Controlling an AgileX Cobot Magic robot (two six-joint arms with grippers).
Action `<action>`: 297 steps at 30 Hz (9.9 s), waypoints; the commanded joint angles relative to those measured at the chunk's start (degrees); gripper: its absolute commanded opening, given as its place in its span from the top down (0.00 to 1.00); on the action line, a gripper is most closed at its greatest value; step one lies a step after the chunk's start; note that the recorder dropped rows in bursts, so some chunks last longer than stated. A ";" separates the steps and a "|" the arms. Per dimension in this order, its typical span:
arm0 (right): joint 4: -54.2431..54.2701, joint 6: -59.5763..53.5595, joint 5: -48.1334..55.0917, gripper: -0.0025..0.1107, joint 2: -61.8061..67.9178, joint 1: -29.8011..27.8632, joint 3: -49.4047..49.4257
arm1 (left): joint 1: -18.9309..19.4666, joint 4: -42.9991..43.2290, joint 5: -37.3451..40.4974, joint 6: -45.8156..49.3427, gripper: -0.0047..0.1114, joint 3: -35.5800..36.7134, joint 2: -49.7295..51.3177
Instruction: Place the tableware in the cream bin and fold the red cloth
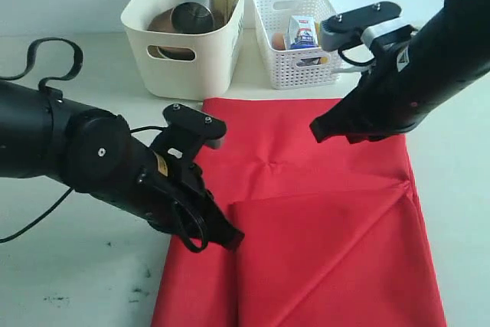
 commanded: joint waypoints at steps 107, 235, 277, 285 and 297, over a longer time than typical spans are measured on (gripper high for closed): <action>-1.75 1.21 -18.24 0.98 19.33 -29.30 10.84 | 26.25 10.08 5.01 3.03 0.94 7.61 -31.39; -36.49 50.89 -25.83 0.98 -24.52 -25.34 13.03 | 42.71 8.57 -17.97 18.38 0.94 36.35 -95.54; -36.49 50.89 -25.83 0.98 -24.52 -25.34 13.03 | 53.60 21.51 1.46 -10.54 0.94 46.83 -101.01; -36.49 50.89 -25.83 0.98 -24.52 -25.34 13.03 | 53.60 21.51 1.60 -10.54 0.94 46.83 -101.01; -36.49 50.89 -25.83 0.98 -24.52 -25.34 13.03 | 53.60 21.51 1.60 -10.54 0.94 46.83 -101.01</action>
